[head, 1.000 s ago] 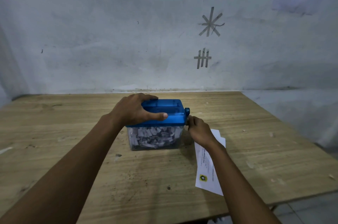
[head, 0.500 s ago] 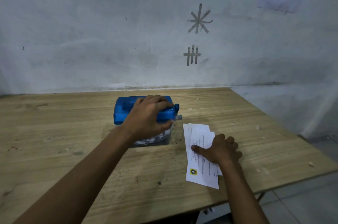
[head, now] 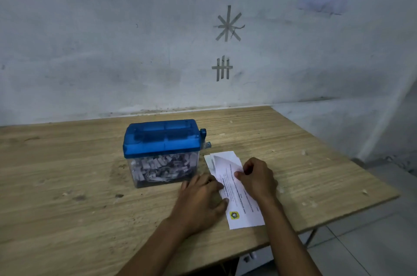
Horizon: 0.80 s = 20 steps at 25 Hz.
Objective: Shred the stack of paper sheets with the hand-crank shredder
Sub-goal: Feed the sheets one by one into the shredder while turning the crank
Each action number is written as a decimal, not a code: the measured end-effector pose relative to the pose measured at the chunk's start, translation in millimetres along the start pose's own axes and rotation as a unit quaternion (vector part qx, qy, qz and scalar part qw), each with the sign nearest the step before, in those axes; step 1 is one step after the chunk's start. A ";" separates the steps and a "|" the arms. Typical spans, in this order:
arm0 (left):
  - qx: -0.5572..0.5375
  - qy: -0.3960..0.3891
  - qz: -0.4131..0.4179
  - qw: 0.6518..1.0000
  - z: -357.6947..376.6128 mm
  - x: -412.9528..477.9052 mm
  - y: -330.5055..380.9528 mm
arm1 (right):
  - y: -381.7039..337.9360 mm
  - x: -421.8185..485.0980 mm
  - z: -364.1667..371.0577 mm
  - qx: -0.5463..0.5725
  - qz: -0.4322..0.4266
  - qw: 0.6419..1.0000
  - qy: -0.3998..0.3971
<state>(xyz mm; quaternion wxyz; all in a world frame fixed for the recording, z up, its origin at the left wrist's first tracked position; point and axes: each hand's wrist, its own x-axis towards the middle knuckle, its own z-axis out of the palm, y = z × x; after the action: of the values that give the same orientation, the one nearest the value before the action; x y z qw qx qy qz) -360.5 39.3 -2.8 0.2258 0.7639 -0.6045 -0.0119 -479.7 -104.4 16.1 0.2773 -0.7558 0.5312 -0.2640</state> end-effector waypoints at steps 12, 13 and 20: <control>-0.178 0.070 -0.002 0.981 0.8 -4.6 1.2 | 16.9 -4.8 -3.7 0.289 -0.067 0.954 0.048; -0.259 0.079 -0.032 0.962 -2.9 -3.6 4.0 | 16.7 -5.5 -4.8 0.288 -0.071 0.953 0.059; -0.549 0.000 -0.187 0.815 -17.9 30.7 37.9 | 14.7 -6.6 -6.0 0.359 -0.092 0.928 0.022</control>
<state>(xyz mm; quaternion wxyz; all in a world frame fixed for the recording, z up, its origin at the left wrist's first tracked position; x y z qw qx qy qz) -381.9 10.3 34.7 0.6008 0.6114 -0.3429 -0.3842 -495.5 -103.0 9.4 0.4930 -0.6449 0.3352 -0.4782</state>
